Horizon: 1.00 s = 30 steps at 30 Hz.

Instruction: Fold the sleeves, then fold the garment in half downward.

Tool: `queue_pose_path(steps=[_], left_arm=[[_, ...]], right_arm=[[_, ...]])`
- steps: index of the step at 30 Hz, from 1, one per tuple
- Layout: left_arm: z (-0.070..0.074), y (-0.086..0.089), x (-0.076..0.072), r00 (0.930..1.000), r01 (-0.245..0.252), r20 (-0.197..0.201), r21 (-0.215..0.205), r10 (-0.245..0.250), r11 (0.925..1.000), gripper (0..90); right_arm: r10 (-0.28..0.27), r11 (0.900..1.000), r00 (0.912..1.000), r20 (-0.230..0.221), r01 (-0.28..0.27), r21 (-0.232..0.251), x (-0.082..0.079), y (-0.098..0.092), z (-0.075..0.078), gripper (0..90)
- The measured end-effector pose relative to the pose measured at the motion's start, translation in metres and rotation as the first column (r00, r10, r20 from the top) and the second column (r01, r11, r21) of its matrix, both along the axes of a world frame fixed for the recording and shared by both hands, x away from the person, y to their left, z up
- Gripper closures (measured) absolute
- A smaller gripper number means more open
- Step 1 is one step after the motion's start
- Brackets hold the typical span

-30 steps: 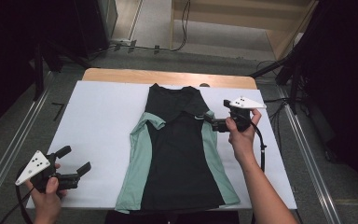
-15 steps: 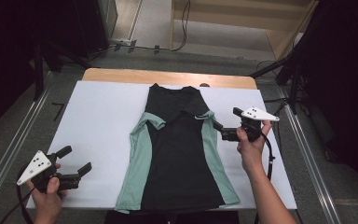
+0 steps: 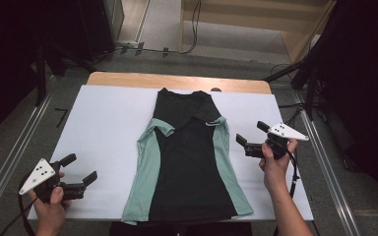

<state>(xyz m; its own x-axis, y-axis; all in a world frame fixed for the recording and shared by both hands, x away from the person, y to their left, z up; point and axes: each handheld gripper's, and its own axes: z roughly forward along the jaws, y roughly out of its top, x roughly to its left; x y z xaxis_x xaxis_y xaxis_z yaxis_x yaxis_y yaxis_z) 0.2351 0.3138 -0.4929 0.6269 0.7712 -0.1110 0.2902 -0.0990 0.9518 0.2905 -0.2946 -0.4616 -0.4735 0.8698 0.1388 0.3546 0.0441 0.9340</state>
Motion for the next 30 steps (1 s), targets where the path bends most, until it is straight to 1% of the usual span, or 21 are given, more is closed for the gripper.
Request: queue_pose_path(steps=[7, 13, 19, 22, 27, 28, 30], left_arm=[[0.000, 0.000, 0.000, 1.0000, 0.001, 0.002, 0.002, -0.001, 1.0000, 0.0], [0.000, -0.001, 0.001, 1.0000, 0.003, 0.002, 0.008, -0.003, 1.0000, 0.0], [0.000, -0.001, 0.000, 1.0000, 0.004, 0.002, 0.020, -0.004, 0.9998, 0.0], [0.002, 0.000, 0.000, 1.0000, -0.001, 0.003, 0.016, 0.001, 0.9999, 0.0], [0.003, 0.000, -0.001, 1.0000, -0.004, 0.002, 0.011, 0.004, 0.9999, 0.0], [0.004, -0.001, 0.000, 1.0000, -0.005, 0.003, 0.016, 0.005, 0.9999, 0.0], [0.005, -0.001, 0.000, 1.0000, -0.006, 0.002, 0.020, 0.006, 0.9998, 0.0]], right_arm=[[-0.016, 1.000, 0.9997, 0.018, 0.016, -0.002, -0.015, -0.013, -0.005, 0.0], [-0.046, 0.999, 0.9988, 0.018, 0.046, 0.012, -0.029, -0.027, -0.011, 0.0], [-0.069, 0.998, 0.9976, 0.012, 0.068, 0.015, -0.043, -0.040, -0.016, 0.0], [-0.079, 0.997, 0.9967, 0.016, 0.079, 0.026, -0.049, -0.046, -0.019, 0.0], [-0.089, 0.996, 0.9958, 0.022, 0.089, 0.032, -0.059, -0.052, -0.022, 0.0], [-0.091, 0.995, 0.9956, 0.020, 0.090, 0.032, -0.061, -0.052, -0.023, 0.0], [-0.094, 0.995, 0.9953, 0.021, 0.094, 0.020, -0.064, -0.054, -0.025, 0.0]])
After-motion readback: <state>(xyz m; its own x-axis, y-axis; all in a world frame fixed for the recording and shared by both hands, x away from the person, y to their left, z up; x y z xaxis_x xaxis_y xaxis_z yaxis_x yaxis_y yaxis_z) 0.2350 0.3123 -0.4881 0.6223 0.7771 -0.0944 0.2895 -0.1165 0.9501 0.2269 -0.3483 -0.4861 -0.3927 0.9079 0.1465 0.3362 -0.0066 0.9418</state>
